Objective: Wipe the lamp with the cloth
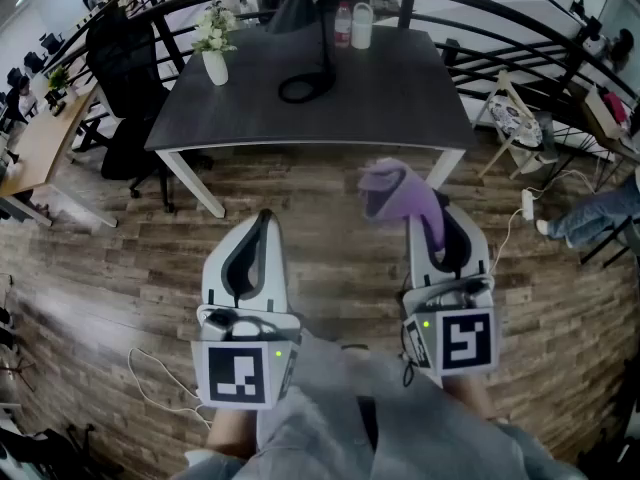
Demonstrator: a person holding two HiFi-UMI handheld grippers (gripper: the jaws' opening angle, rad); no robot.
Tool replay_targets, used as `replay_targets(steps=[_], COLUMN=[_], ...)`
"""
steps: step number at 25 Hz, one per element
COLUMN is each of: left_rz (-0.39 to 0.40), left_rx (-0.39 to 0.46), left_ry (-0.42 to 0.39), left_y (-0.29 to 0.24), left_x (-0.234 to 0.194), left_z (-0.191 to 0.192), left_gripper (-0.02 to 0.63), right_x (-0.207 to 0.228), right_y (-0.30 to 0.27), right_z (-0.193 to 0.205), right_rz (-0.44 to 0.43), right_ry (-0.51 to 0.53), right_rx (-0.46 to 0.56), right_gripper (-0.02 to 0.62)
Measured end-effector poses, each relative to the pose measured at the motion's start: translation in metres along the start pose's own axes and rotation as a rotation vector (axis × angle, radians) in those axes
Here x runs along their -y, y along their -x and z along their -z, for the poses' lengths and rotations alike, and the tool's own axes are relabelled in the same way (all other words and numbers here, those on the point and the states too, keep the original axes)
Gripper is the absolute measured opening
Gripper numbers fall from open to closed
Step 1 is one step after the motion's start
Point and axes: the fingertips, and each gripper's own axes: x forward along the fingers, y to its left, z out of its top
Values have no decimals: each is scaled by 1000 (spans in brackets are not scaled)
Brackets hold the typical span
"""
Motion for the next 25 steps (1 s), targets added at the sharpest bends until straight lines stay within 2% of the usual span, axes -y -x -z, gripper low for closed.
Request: replay_targets(steps=[17, 25], left_rz=[-32, -41], left_rx=[2, 4], left_ry=[-9, -11], left_y=[5, -5], left_x=[1, -13], left_z=[0, 4], left_gripper=[5, 5], right_x=[1, 1], right_y=[-1, -17], right_z=[6, 9], right_rz=[-36, -32], right_ry=[-30, -26], right_rx=[2, 6], right_gripper=[51, 51])
